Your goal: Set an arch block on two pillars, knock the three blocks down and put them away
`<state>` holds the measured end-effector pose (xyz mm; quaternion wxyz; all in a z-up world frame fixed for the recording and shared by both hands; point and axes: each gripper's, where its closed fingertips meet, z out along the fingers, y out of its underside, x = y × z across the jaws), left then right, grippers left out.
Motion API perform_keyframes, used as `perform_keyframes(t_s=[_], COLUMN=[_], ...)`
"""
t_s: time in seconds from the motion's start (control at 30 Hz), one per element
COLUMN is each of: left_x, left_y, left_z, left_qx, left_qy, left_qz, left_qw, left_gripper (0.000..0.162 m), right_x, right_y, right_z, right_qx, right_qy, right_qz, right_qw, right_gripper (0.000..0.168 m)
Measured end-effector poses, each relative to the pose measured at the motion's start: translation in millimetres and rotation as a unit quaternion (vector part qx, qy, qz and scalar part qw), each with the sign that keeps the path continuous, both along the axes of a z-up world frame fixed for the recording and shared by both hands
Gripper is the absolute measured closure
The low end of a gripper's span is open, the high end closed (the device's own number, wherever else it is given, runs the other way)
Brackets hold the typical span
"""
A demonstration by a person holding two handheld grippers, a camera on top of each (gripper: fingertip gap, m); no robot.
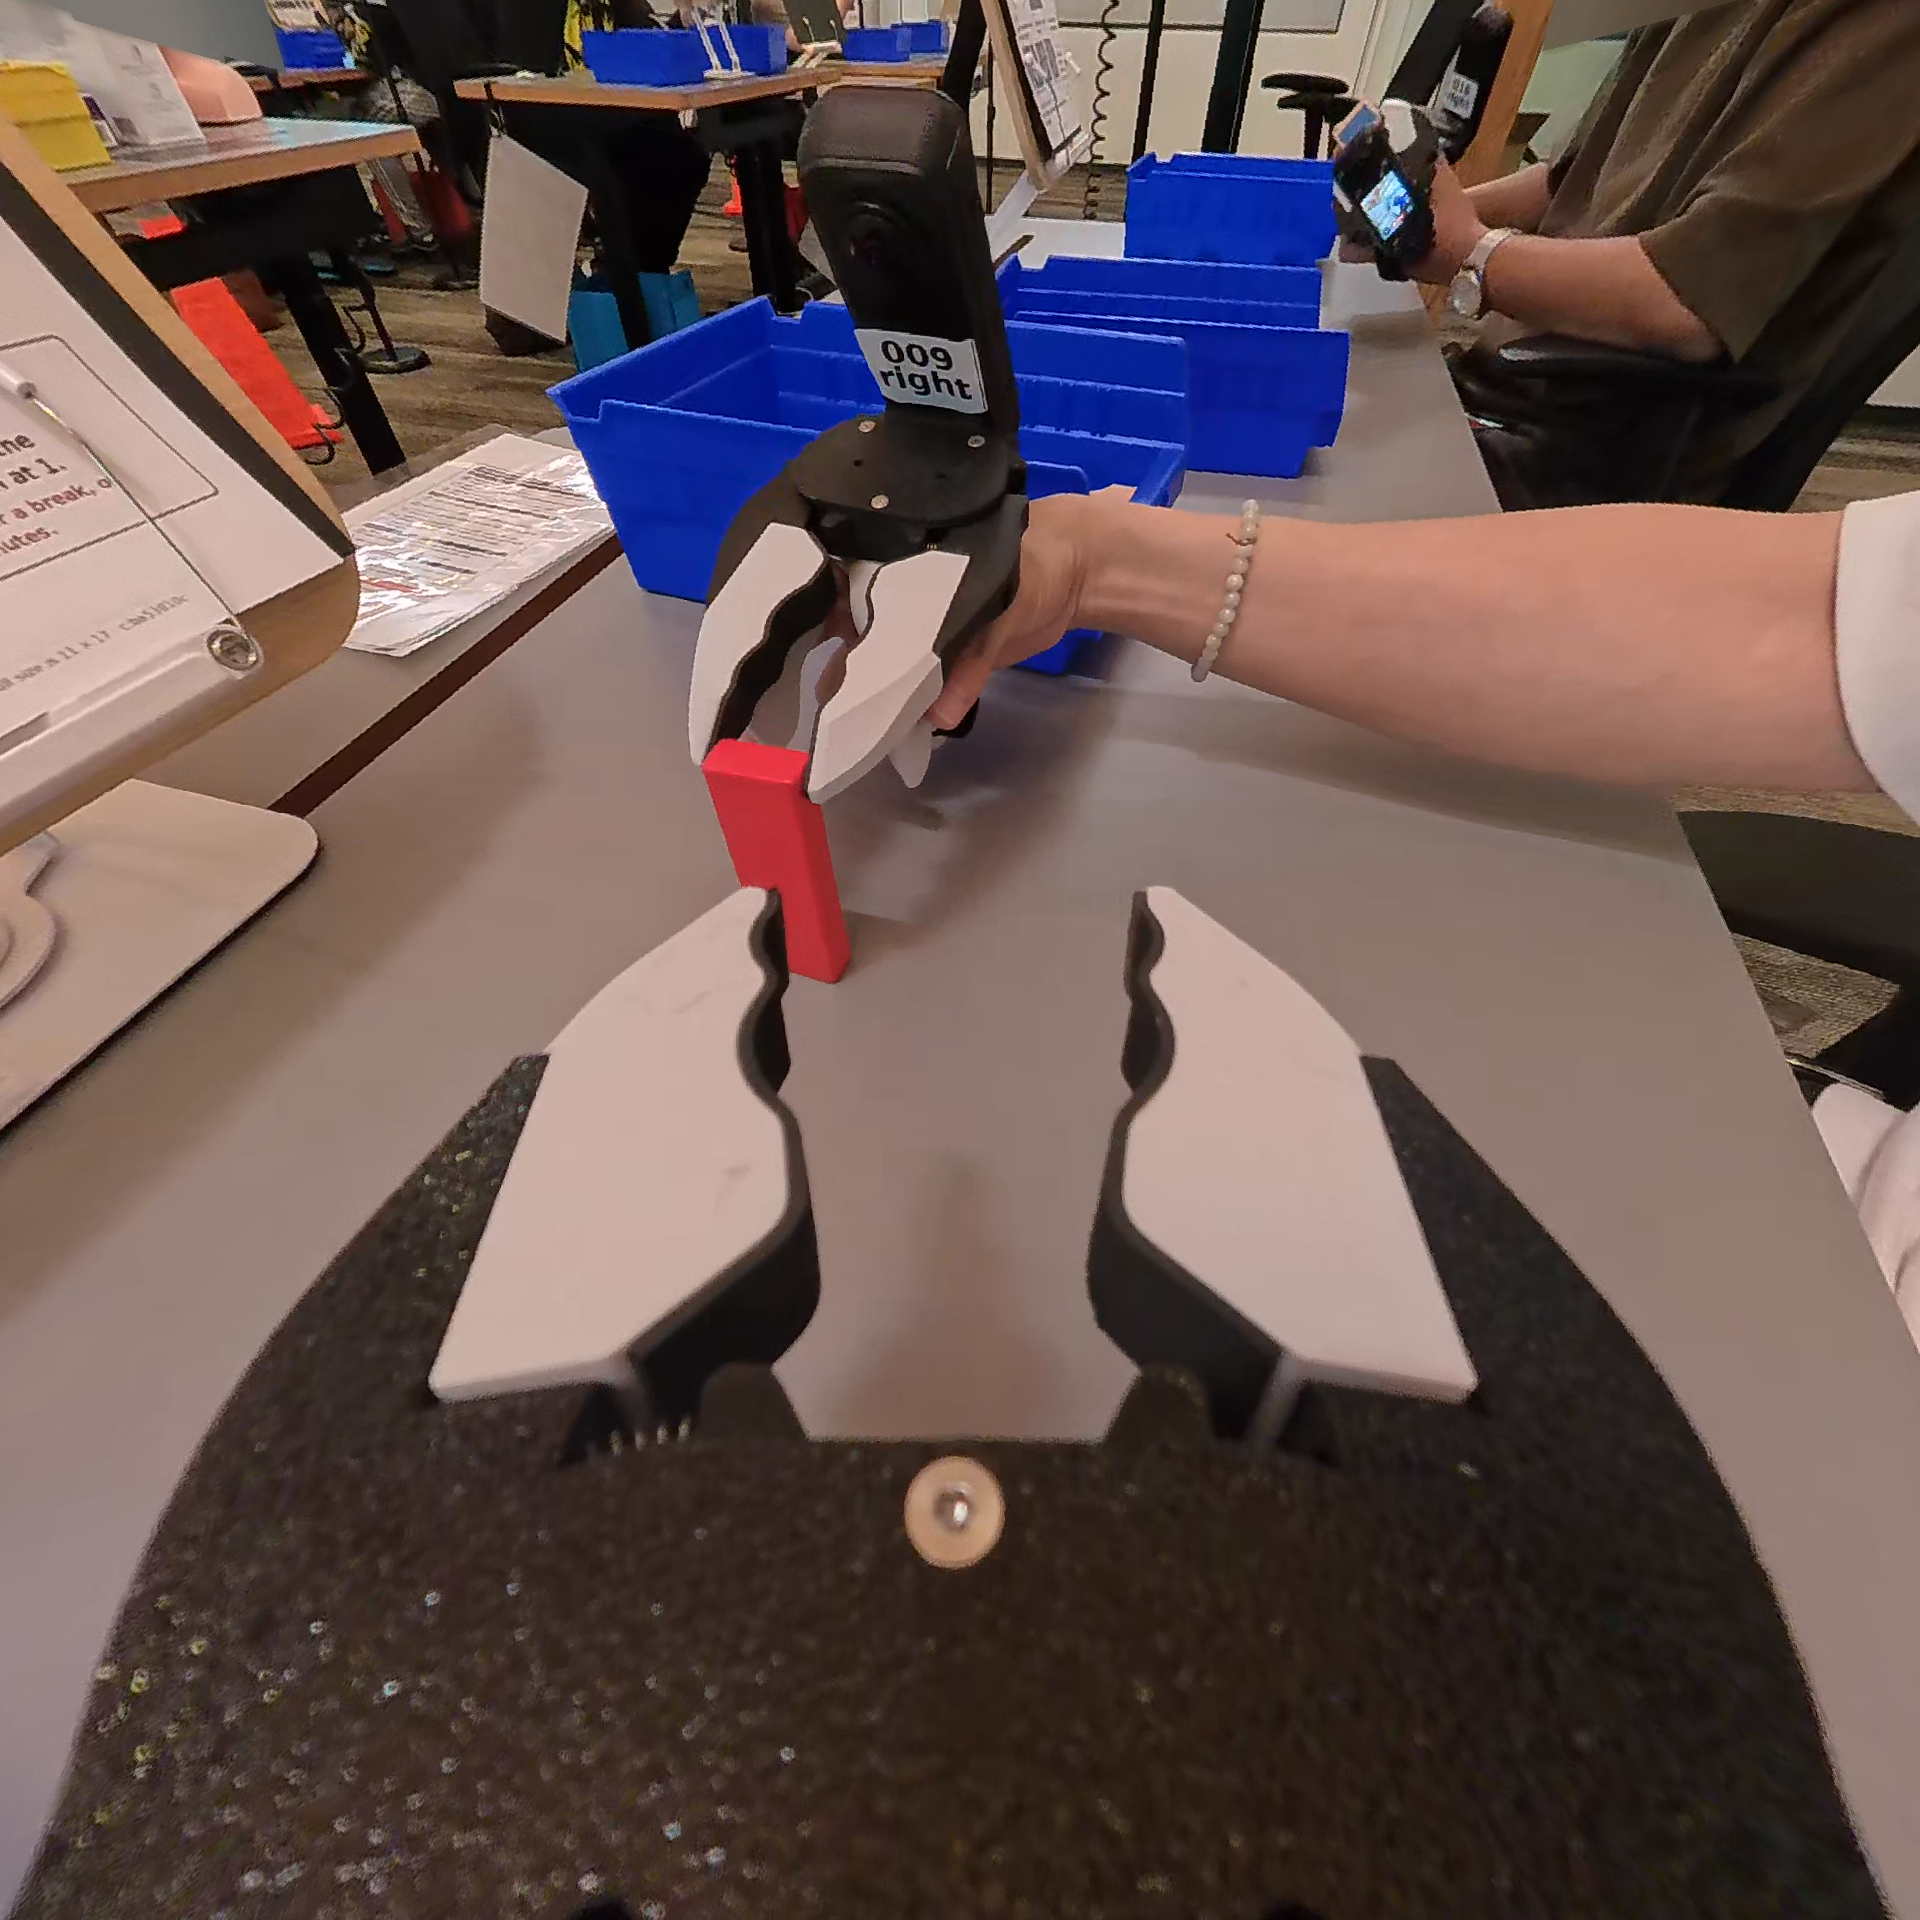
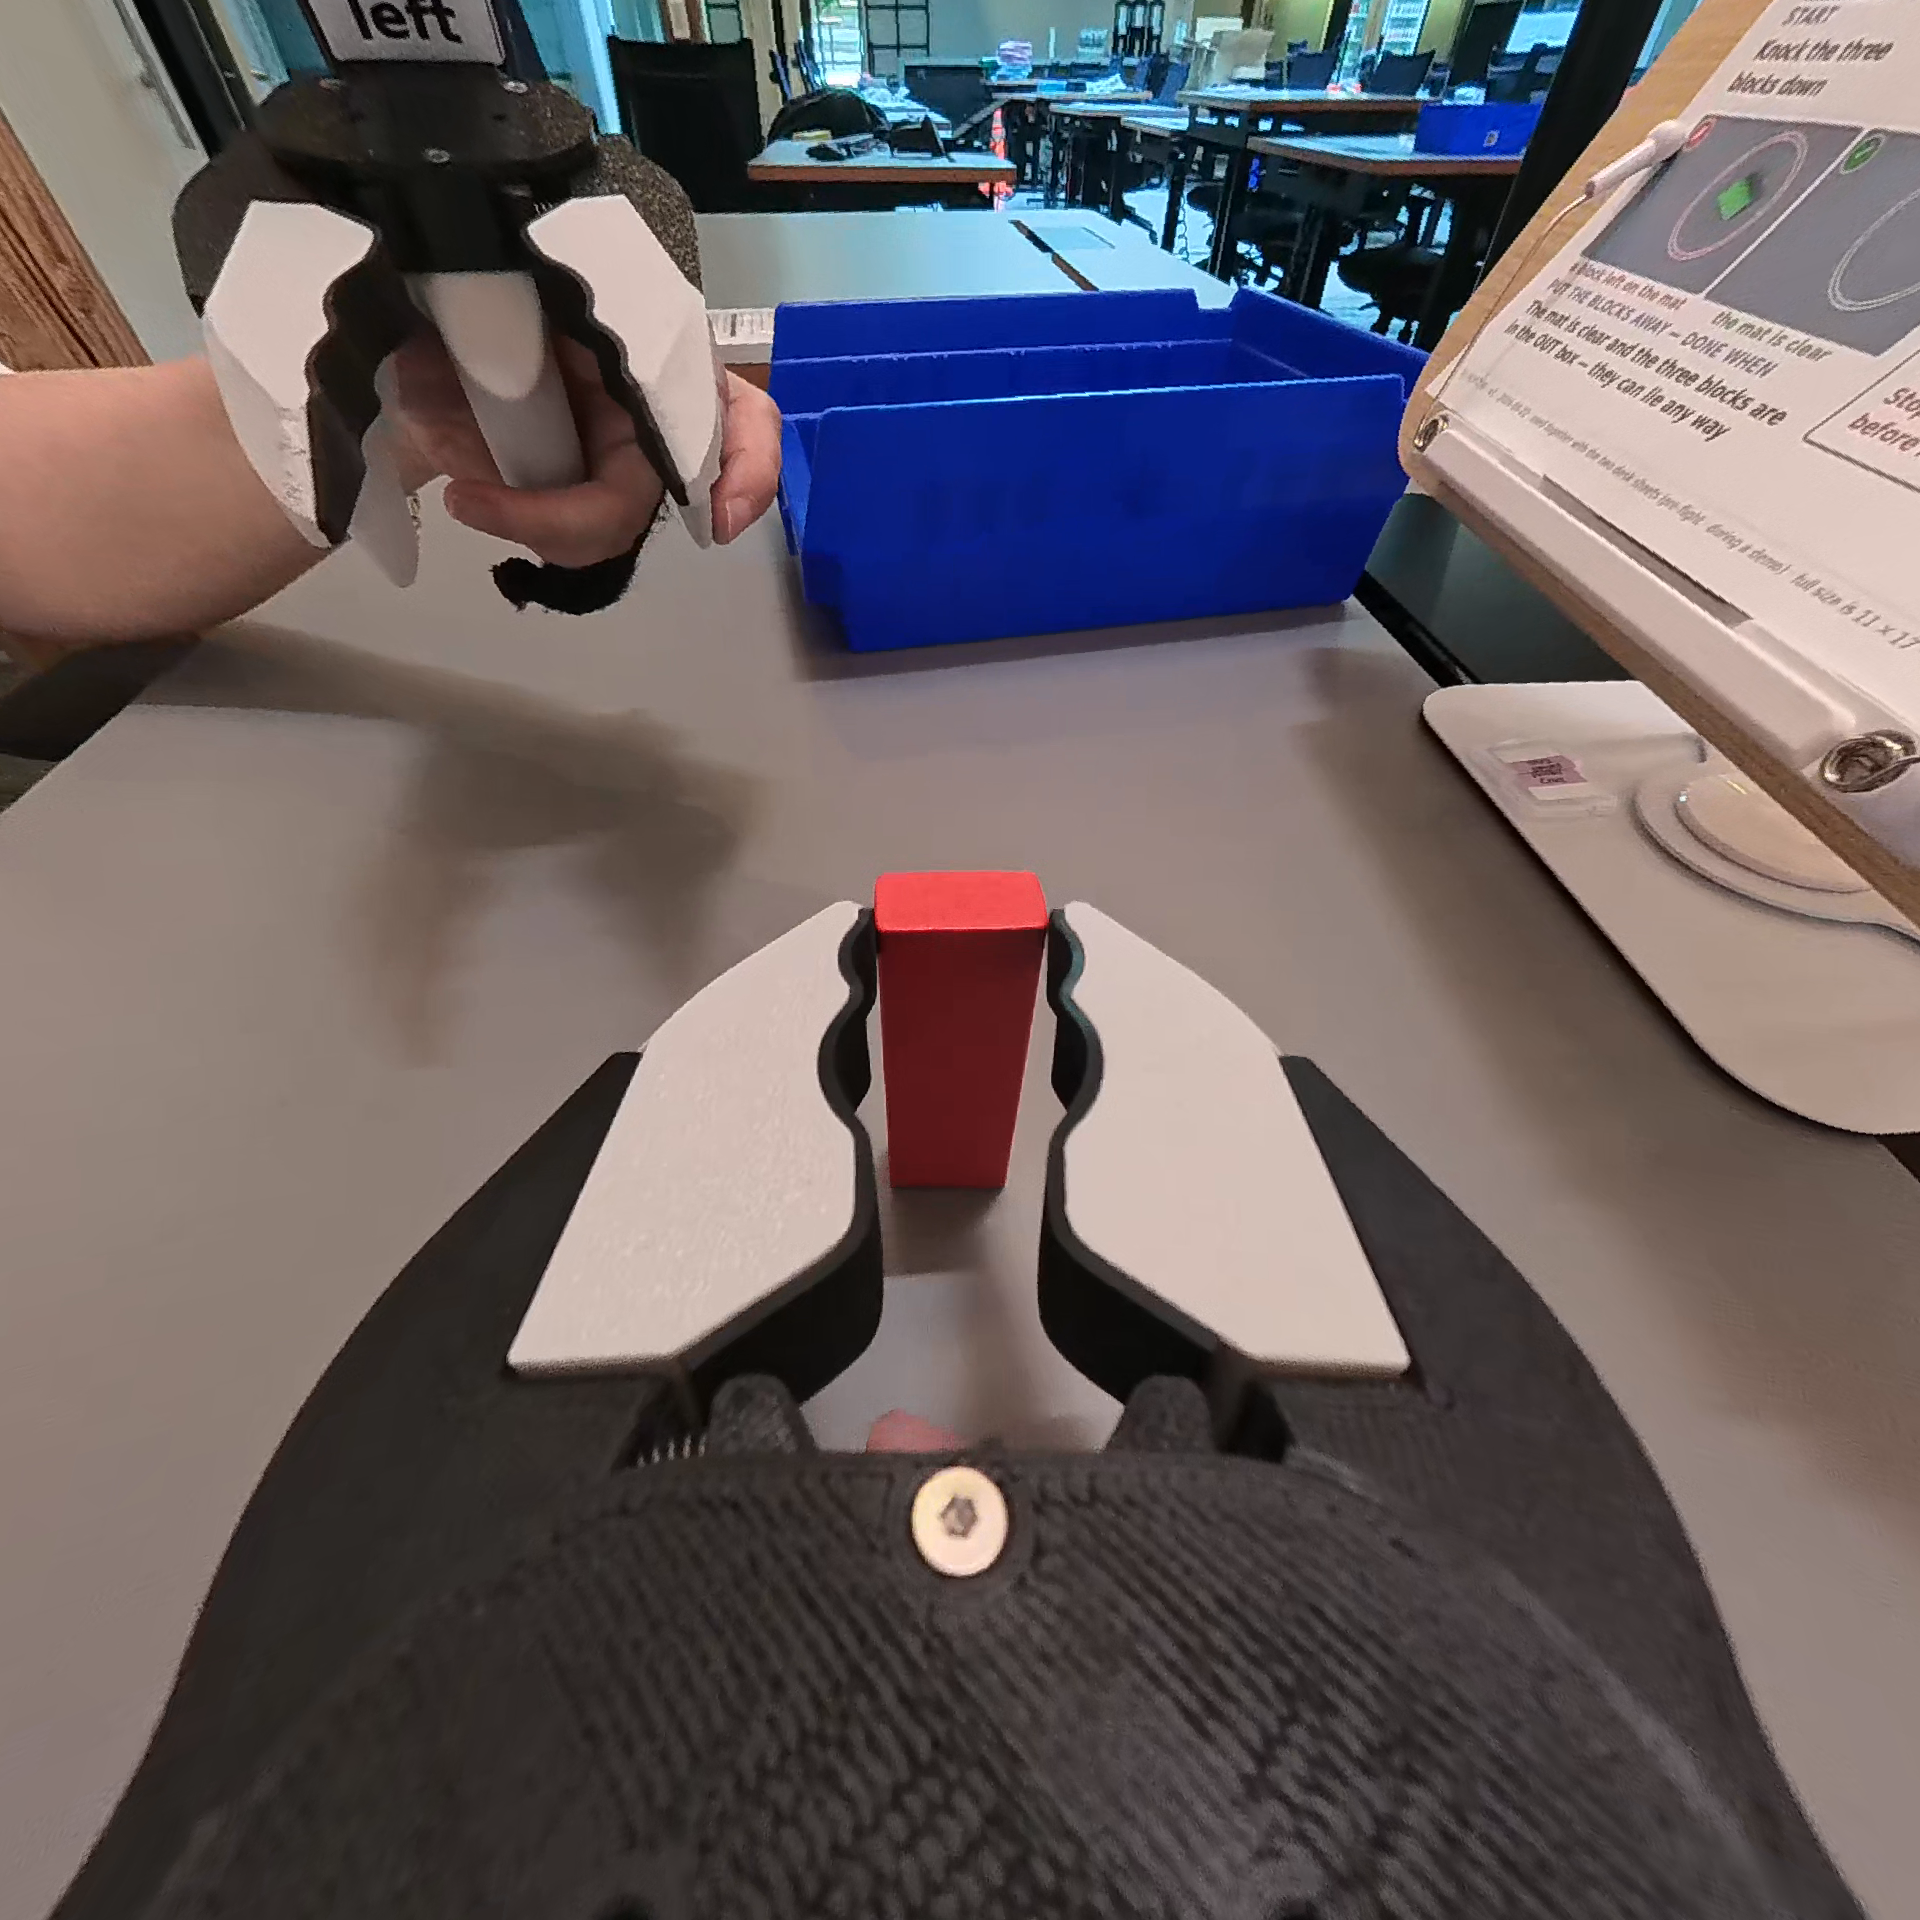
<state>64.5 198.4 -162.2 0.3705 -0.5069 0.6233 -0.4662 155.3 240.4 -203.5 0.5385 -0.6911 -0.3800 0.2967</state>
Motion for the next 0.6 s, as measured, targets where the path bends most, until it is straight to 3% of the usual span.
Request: perform_keyframes(t_s=[0.13, 0.4, 0.5, 0.6], left_x=[0.2, -10.3, -26.4, -51.7], left_y=[-0.7, 3.7, 25.3, 67.6], left_z=[-0.2, 17.2, 32.5, 43.0], left_qx=[0.0, 0.004, 0.006, -0.012], left_qy=[0.001, -0.025, -0.021, 0.01], left_qz=[-0.001, 0.01, 0.053, 0.145], left_qw=[1.0, 1.0, 0.998, 0.989], left_gripper=[0.1, 0.1, 0.1, 0.103], right_x=[1.7, 1.0, 1.2, -0.6], right_y=[1.4, -11.7, -15.8, -21.3], right_z=[1.3, 27.8, 46.5, 57.8], right_qx=[-0.003, 0.025, 0.062, 0.084], right_qy=[0.004, 0.033, 0.029, 0.005], right_qz=[-0.007, -0.006, -0.038, -0.076], right_qw=[1.0, 0.999, 0.997, 0.994], right_gripper=[0.117, 0.099, 0.096, 0.087])
